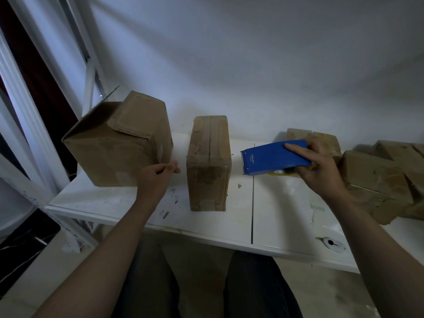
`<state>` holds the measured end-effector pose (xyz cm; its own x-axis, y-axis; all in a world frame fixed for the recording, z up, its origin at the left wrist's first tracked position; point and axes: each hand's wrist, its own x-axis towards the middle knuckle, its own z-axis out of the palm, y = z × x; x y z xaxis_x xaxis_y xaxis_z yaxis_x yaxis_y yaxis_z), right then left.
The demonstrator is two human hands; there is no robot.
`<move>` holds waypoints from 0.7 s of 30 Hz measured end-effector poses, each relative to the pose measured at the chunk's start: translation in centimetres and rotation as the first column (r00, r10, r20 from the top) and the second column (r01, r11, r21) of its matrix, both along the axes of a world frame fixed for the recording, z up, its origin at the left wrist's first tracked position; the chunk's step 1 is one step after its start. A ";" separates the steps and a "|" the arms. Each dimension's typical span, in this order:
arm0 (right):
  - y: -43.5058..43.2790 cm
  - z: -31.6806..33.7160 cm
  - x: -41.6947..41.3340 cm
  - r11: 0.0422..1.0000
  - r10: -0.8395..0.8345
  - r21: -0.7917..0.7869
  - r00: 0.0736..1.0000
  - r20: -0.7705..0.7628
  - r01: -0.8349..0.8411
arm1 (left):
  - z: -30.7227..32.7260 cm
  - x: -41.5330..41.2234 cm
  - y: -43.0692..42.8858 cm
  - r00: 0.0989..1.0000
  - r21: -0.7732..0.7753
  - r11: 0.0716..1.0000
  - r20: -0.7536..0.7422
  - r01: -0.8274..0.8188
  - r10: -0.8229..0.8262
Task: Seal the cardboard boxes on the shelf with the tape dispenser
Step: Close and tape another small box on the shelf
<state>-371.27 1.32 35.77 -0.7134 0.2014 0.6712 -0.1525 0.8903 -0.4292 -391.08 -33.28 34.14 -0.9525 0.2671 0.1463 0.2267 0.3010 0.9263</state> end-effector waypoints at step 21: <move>-3.7 -2.4 -1.2 0.998 -0.068 0.016 0.997 0.025 0.068 | -0.9 1.2 2.4 0.983 -0.354 0.921 -0.133 -0.166 0.127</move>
